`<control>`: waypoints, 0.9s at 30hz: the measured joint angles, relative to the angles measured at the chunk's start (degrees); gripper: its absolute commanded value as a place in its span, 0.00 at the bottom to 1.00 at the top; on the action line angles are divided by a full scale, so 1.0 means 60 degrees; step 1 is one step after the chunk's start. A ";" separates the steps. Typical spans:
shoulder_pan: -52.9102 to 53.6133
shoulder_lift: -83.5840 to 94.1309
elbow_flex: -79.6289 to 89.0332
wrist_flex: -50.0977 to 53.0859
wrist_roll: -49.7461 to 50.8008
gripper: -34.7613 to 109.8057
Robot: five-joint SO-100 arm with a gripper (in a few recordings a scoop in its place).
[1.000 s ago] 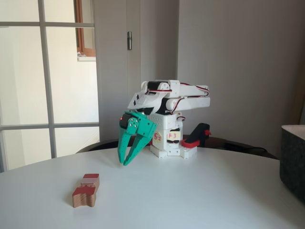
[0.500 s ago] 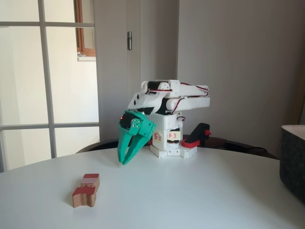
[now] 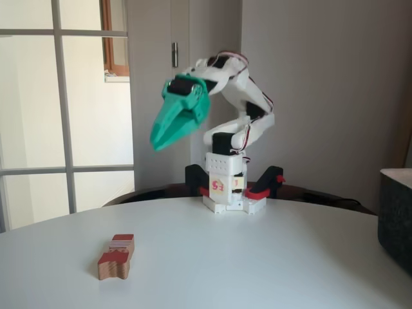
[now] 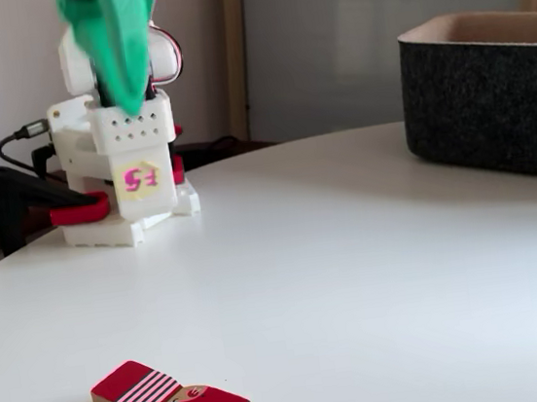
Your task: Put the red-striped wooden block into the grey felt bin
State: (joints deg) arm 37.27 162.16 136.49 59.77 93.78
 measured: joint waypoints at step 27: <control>-0.0498 -0.8511 -0.3823 0.3340 -0.7280 0.47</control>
State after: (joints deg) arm 34.28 111.09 113.55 79.80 50.10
